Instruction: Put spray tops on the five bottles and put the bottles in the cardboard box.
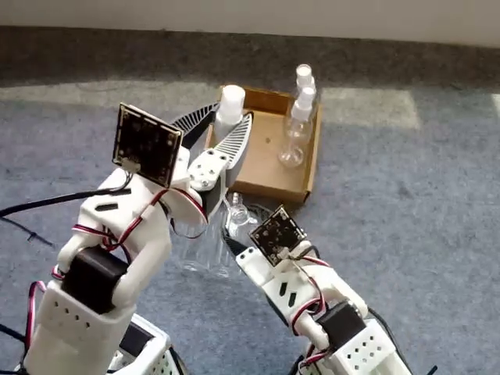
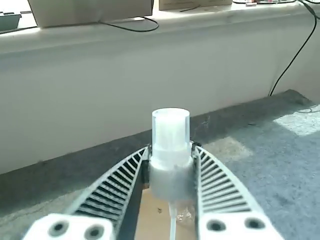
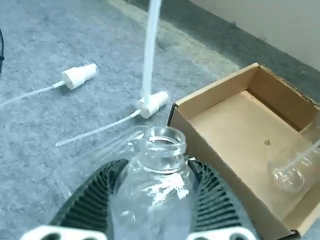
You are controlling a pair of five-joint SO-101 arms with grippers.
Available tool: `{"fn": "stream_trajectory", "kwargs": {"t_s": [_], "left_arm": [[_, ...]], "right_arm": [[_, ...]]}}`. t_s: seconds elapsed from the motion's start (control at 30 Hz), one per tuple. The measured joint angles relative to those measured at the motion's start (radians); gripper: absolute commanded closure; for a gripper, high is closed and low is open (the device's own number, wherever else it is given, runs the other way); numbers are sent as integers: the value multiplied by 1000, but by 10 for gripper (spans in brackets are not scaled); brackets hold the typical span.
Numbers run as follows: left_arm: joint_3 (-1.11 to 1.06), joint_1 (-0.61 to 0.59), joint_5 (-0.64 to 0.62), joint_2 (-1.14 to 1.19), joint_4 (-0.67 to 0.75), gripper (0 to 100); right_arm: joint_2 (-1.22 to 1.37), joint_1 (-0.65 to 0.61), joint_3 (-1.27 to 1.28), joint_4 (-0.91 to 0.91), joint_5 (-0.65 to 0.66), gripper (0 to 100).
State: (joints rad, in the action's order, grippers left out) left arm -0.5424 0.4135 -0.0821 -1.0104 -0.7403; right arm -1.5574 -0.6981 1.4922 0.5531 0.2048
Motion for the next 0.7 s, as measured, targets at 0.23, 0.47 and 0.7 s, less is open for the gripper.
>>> {"fn": "stream_trajectory", "kwargs": {"t_s": [0.23, 0.47, 0.7], "left_arm": [[-32, 12, -52, 0, 37, 966], [-69, 9, -95, 0, 38, 966], [-160, 132, -98, 0, 41, 966]], "right_arm": [[-255, 15, 51, 118, 0, 995], [-267, 31, 52, 118, -9, 995], [-270, 32, 52, 118, -48, 995]]}}
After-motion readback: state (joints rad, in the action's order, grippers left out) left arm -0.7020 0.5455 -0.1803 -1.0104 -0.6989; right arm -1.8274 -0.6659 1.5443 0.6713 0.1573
